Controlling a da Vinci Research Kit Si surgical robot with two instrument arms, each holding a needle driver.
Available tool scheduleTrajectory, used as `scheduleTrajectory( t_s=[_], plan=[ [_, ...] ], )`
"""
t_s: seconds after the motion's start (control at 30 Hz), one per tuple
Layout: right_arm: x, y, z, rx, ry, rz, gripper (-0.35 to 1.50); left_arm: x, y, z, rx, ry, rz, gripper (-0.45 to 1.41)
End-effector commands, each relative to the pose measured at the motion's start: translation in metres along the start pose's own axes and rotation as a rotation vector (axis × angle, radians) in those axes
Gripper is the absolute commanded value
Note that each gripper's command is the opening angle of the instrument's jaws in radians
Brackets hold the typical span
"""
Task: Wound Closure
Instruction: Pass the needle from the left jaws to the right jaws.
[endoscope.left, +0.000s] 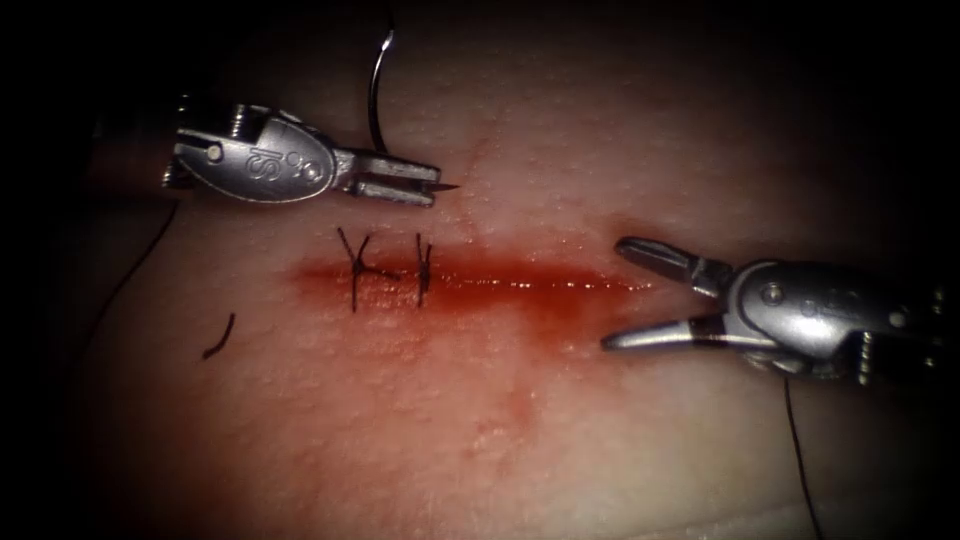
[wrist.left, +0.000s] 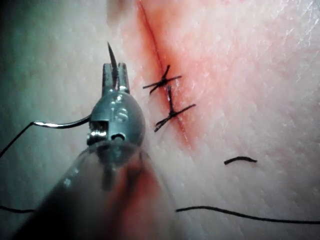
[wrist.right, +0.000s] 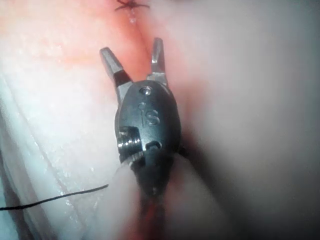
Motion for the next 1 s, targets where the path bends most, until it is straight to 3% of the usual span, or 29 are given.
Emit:
scheduleTrajectory(
  t_s=[0.03, 0.1, 0.2, 0.23, 0.3, 0.33, 0.43, 0.47, 0.67, 1.0],
  plan=[
    [-0.0002, -0.0001, 0.0010, -0.001, 0.012, 0.049, 1.07, -0.0002, -0.0003, 0.0006, 0.000, 0.021, 0.016, -0.45],
    [0.0004, 0.0004, 0.0011, -0.008, 0.063, 0.156, 1.02, 0.0009, 0.0002, 0.0003, 0.025, 0.101, 0.066, -0.45],
    [0.0007, 0.0006, 0.0012, 0.016, 0.086, 0.225, 0.73, 0.0018, 0.0006, 0.0000, 0.057, 0.182, 0.101, -0.45],
    [0.0008, 0.0006, 0.0013, 0.027, 0.089, 0.249, 0.71, 0.0022, 0.0009, 0.0001, 0.059, 0.220, 0.113, -0.45],
    [0.0008, 0.0006, 0.0013, 0.037, 0.090, 0.261, 0.73, 0.0023, 0.0011, 0.0001, 0.061, 0.243, 0.120, -0.45],
    [0.0008, 0.0005, 0.0015, 0.060, 0.100, 0.327, 0.75, 0.0027, 0.0018, 0.0004, 0.080, 0.310, 0.143, -0.45],
    [0.0009, 0.0004, 0.0017, 0.071, 0.115, 0.393, 0.78, 0.0029, 0.0023, 0.0006, 0.098, 0.347, 0.157, -0.45],
    [0.0010, 0.0003, 0.0022, 0.091, 0.143, 0.478, 0.81, 0.0031, 0.0028, 0.0006, 0.120, 0.388, 0.172, -0.45],
    [0.0012, -0.0001, 0.0034, 0.120, 0.202, 0.632, 1.00, 0.0039, 0.0038, 0.0006, 0.141, 0.456, 0.235, -0.45],
    [0.0017, -0.0012, 0.0057, 0.177, 0.206, 0.746, 0.93, 0.0052, 0.0055, 0.0017, 0.136, 0.506, 0.334, -0.45]
  ],
)
